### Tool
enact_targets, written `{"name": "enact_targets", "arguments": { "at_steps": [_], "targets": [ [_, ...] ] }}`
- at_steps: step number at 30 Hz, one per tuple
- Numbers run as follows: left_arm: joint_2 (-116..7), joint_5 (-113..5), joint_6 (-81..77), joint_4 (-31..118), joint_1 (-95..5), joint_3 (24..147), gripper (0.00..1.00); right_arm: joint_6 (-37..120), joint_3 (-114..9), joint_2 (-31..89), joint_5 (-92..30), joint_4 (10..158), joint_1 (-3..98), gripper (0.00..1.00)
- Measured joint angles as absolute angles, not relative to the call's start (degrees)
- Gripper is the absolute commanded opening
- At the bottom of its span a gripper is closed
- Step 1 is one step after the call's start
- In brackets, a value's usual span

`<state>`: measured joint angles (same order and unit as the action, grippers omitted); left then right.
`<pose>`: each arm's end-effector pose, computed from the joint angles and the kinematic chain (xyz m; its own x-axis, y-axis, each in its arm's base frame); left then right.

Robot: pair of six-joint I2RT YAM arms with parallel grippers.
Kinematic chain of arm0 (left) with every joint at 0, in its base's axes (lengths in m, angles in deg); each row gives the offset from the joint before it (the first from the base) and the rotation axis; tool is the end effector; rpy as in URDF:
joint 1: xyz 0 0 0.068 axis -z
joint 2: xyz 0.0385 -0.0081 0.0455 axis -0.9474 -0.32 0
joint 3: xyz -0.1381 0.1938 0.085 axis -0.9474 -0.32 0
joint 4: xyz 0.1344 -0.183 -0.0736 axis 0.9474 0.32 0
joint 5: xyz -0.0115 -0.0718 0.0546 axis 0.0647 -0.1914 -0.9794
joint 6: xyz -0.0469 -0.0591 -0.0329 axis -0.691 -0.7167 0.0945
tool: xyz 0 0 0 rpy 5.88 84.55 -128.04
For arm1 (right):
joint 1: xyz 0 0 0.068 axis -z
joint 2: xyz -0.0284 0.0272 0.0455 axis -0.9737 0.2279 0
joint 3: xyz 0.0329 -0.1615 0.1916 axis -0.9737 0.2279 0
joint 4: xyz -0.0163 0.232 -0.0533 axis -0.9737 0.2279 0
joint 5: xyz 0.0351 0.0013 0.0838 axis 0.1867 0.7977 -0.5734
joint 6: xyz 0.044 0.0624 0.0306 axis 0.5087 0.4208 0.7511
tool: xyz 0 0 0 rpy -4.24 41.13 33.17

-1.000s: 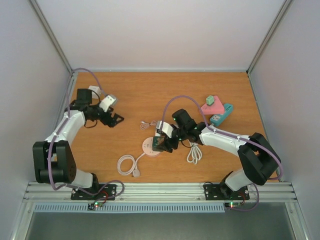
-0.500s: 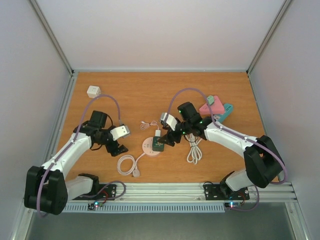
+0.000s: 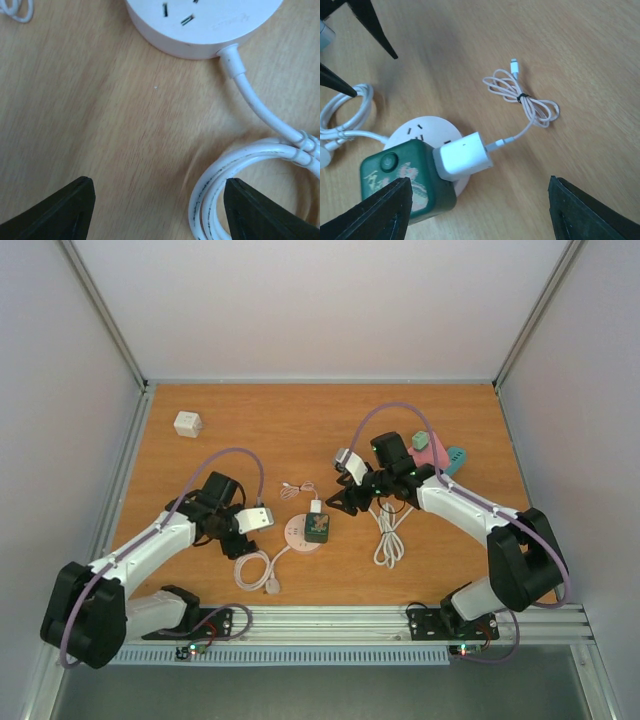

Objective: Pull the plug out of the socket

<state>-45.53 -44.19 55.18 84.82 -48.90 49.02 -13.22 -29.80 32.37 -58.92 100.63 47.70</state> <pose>0.1680 -0.0933 0.1419 -0.2795 0.8484 -0.4495 0.9415 0.3339 0.0448 0.2454 0.1840 0.1936 0.1060 -0.6320 -0.7677 -0.9755 0.0838 -0.2036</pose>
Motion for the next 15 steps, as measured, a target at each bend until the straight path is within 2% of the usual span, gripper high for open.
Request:
{"name": "enact_targets", "arguments": {
  "at_steps": [8, 15],
  "targets": [
    [-47.63, -47.76, 55.44, 83.55, -48.05, 47.49, 0.62, -12.89, -29.69, 36.65, -56.25, 98.09, 47.90, 0.61],
    [-47.87, -49.09, 57.13, 83.81, -48.05, 46.44, 0.56, -13.17, -29.10, 40.17, -55.35, 96.89, 47.70, 0.55]
  ]
}}
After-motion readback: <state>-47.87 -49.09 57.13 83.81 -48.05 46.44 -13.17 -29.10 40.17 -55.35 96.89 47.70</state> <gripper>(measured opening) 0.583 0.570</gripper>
